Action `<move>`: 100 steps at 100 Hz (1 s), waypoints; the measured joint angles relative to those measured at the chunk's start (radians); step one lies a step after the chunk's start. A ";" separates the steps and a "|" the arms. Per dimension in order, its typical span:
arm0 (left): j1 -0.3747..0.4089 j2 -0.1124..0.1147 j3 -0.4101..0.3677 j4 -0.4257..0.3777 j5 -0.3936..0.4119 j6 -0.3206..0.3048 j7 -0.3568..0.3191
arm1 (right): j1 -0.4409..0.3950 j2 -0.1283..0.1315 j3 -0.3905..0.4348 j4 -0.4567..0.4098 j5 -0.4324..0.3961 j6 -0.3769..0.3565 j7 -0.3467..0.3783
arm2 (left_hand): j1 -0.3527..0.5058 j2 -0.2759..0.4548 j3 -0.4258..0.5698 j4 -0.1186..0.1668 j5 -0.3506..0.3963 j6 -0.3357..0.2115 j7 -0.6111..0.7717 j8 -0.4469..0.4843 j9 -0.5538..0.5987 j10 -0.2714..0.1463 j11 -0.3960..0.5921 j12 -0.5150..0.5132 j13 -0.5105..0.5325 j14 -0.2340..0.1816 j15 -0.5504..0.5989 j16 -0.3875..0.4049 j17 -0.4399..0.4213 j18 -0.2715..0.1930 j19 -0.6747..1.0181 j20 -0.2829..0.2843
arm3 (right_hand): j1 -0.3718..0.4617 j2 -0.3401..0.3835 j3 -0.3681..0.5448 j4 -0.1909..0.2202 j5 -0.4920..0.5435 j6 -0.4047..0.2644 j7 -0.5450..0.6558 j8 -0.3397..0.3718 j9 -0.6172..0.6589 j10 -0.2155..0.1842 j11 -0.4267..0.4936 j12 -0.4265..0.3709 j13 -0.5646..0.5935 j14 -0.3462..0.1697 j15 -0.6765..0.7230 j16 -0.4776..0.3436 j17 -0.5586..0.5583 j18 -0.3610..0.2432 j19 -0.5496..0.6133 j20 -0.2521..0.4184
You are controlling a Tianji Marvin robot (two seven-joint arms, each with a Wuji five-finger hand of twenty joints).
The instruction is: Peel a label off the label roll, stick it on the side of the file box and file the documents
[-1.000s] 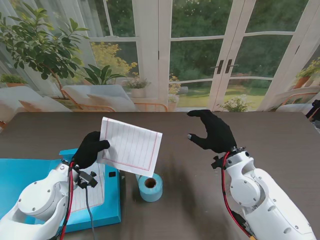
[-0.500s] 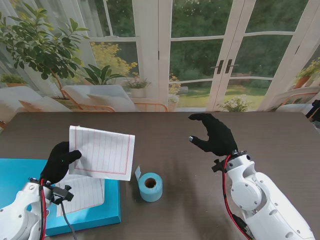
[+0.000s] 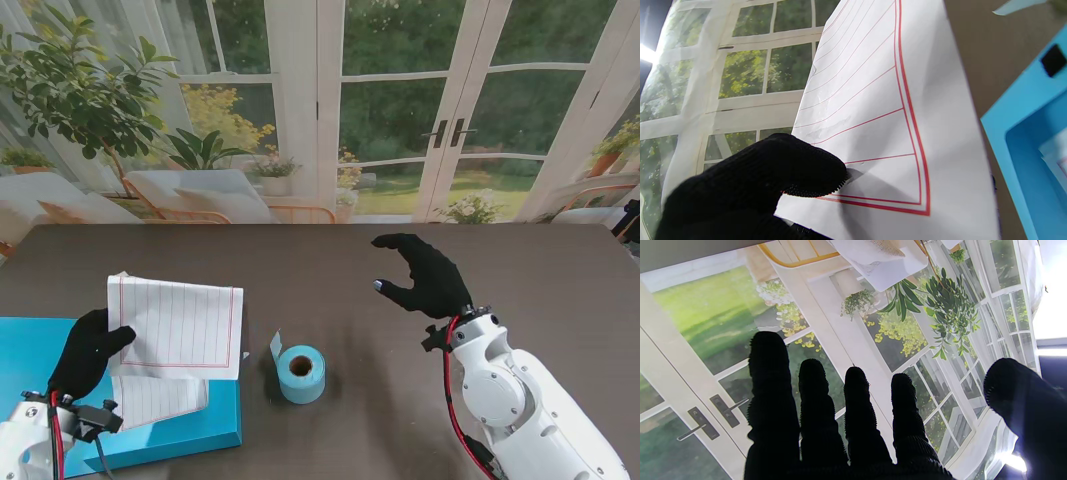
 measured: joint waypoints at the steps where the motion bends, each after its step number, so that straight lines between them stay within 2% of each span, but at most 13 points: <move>1: 0.004 0.000 -0.002 -0.001 0.003 0.000 0.002 | 0.000 0.000 0.000 0.000 0.001 0.000 0.000 | 0.000 0.000 0.000 0.000 0.000 0.000 0.000 0.000 0.000 0.000 0.000 0.000 0.000 0.000 0.000 0.000 0.000 0.000 0.000 0.000 | 0.000 0.000 0.000 0.000 0.000 0.000 0.000 0.001 0.000 0.000 0.000 0.000 0.000 0.000 0.000 0.000 0.000 0.000 0.000 0.000; 16: 0.042 -0.008 -0.020 0.002 0.029 0.005 0.054 | -0.001 0.002 -0.005 0.000 0.010 -0.003 0.010 | 0.000 0.000 0.000 0.000 0.000 0.000 0.001 0.000 0.000 0.000 0.000 0.000 -0.001 0.000 0.000 0.000 -0.002 0.000 0.000 0.000 | 0.000 0.000 0.000 0.000 0.000 0.000 0.000 0.005 0.000 0.000 0.000 0.000 0.000 0.000 0.000 0.000 0.000 0.000 0.000 0.000; 36: 0.061 -0.024 -0.048 0.030 0.067 0.053 0.098 | -0.007 0.003 -0.011 0.008 0.011 -0.018 0.016 | 0.000 0.000 0.000 0.000 -0.001 0.000 0.002 0.000 0.000 0.000 0.001 0.000 -0.014 0.000 0.000 0.002 -0.018 -0.002 0.000 0.000 | 0.000 0.000 0.000 0.000 0.000 0.000 0.000 0.006 0.000 0.000 0.000 0.000 0.000 0.000 0.000 0.000 0.000 0.000 0.000 0.018; 47: 0.063 -0.028 -0.059 0.054 0.103 0.099 0.110 | -0.007 0.004 -0.014 0.017 0.012 -0.023 0.021 | 0.000 0.000 0.000 0.000 -0.002 0.000 0.002 0.000 -0.001 0.000 0.001 0.001 -0.021 0.000 0.000 0.002 -0.024 -0.004 0.000 0.000 | 0.000 0.000 0.000 0.000 0.000 0.002 0.000 0.006 0.000 -0.001 0.000 0.000 0.000 0.000 0.000 0.000 0.000 0.000 0.000 0.018; 60: 0.052 -0.031 -0.061 0.096 0.108 0.150 0.123 | -0.009 0.004 -0.015 0.021 0.044 -0.022 0.038 | 0.003 0.000 0.000 0.000 -0.011 0.000 0.006 0.000 -0.003 0.000 0.001 0.011 -0.026 0.000 0.000 0.002 -0.032 -0.007 0.000 0.000 | 0.001 0.000 0.017 0.000 0.000 0.004 -0.001 0.006 0.000 -0.001 0.000 0.000 0.000 0.000 0.000 0.000 0.000 0.000 -0.009 0.018; 79: 0.028 -0.038 -0.057 0.151 0.155 0.240 0.151 | -0.012 0.004 -0.014 0.030 0.035 -0.032 0.039 | 0.006 0.000 0.000 0.000 -0.014 0.001 0.006 -0.001 -0.006 0.000 0.001 0.013 -0.049 0.002 0.000 0.003 -0.051 -0.012 0.000 0.000 | 0.001 0.000 0.018 0.000 0.000 0.010 -0.001 0.006 0.000 -0.001 0.000 0.000 0.000 0.000 0.000 0.000 0.000 0.000 -0.009 0.019; 100: -0.013 -0.039 -0.062 0.201 0.193 0.322 0.126 | -0.011 0.005 -0.019 0.038 0.058 -0.029 0.052 | 0.013 0.003 0.000 0.000 -0.040 0.002 0.008 -0.005 -0.029 0.000 0.001 0.023 -0.070 0.003 0.000 0.014 -0.074 -0.025 -0.001 0.000 | 0.001 0.000 0.018 0.000 0.000 0.026 -0.001 0.007 0.000 -0.001 0.000 0.000 0.000 0.000 0.000 0.000 0.000 0.000 -0.009 0.019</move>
